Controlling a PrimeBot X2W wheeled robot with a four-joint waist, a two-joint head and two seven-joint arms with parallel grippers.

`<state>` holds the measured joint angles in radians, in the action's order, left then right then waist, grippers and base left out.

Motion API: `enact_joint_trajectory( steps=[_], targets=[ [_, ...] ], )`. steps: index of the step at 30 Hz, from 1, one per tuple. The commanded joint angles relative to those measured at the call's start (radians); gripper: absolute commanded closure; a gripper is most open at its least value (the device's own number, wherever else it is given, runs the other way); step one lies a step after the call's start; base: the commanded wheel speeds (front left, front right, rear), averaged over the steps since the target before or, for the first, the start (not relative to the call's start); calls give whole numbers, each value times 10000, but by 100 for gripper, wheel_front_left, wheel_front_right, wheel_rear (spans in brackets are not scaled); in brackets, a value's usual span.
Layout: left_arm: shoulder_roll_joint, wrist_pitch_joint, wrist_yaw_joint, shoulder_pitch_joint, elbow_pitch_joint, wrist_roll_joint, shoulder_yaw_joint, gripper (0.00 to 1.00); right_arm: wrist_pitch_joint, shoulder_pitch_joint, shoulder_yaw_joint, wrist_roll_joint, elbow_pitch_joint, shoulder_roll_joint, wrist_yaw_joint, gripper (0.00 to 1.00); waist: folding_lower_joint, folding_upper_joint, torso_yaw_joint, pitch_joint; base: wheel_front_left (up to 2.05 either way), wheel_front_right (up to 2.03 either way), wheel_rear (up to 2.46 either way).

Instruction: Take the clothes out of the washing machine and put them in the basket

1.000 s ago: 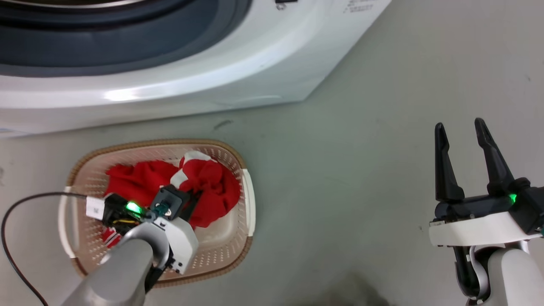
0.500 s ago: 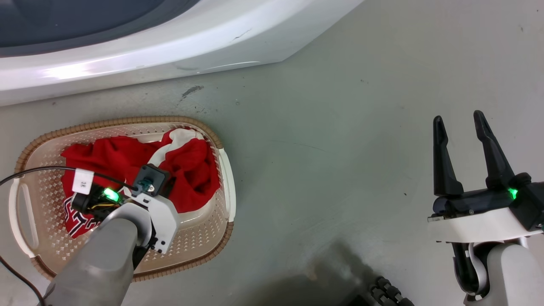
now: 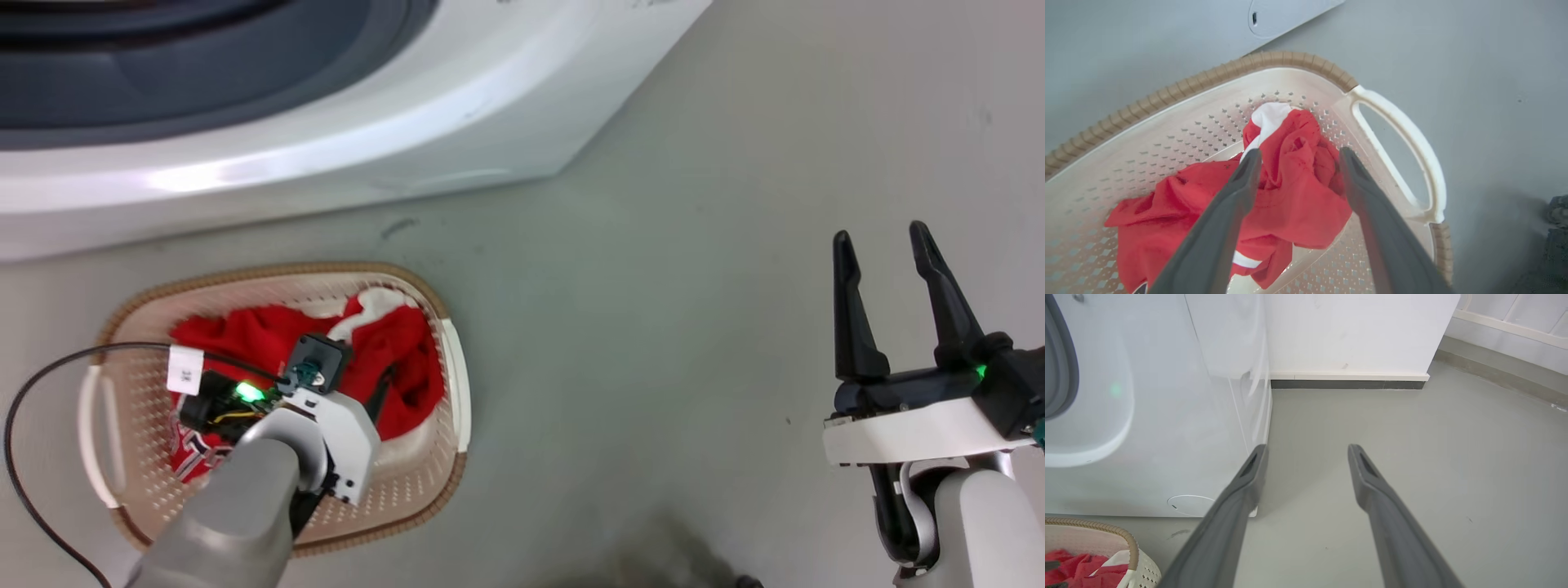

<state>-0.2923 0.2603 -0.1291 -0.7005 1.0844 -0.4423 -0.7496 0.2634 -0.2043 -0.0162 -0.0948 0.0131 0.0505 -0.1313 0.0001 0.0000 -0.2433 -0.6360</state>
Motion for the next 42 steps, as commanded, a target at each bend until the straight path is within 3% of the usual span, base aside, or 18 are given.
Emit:
enact_joint_trajectory(
  steps=[1, 7, 13, 24, 30, 36, 42],
  targets=[
    [57, 64, -7, 305, -294, -86, 141, 0, 20, 114, -92, 84, 99, -3, 12, 0, -1, 0, 336, 824, 0, 0, 0],
    [-84, 50, 5, 1177, -1723, -338, 220, 0, 18, 612, -352, 581, 371, -4, 12, 0, -1, 0, 1015, 2554, 0, 0, 0],
    [-345, 51, 28, 1741, -3203, -151, 1083, 0, 20, 1144, -634, 855, 482, -3, 11, 0, -1, 0, 1628, 3925, 0, 0, 0],
    [-543, 52, 904, 3888, -6404, 722, 3294, 0, 20, 2315, -671, 787, 679, -4, 11, 0, -1, 0, 2261, 5762, 0, 0, 0],
    [-223, 52, 1320, 5402, -8016, 1009, 4805, 0, 20, 2798, -694, 736, 552, -4, 11, 0, -1, 0, 2280, 6429, 0, 0, 0],
    [159, 52, 1493, 6550, -9058, 1543, 5670, 0, 20, 3036, -665, 776, 488, -4, 11, 0, -1, 0, 2223, 6658, 0, 0, 0],
    [984, 52, 1555, 7904, -9712, 2200, 6585, 0, 20, 3313, -555, 668, 486, -6, 11, 0, -1, 0, 1999, 6952, 0, 0, 0]
  ],
)
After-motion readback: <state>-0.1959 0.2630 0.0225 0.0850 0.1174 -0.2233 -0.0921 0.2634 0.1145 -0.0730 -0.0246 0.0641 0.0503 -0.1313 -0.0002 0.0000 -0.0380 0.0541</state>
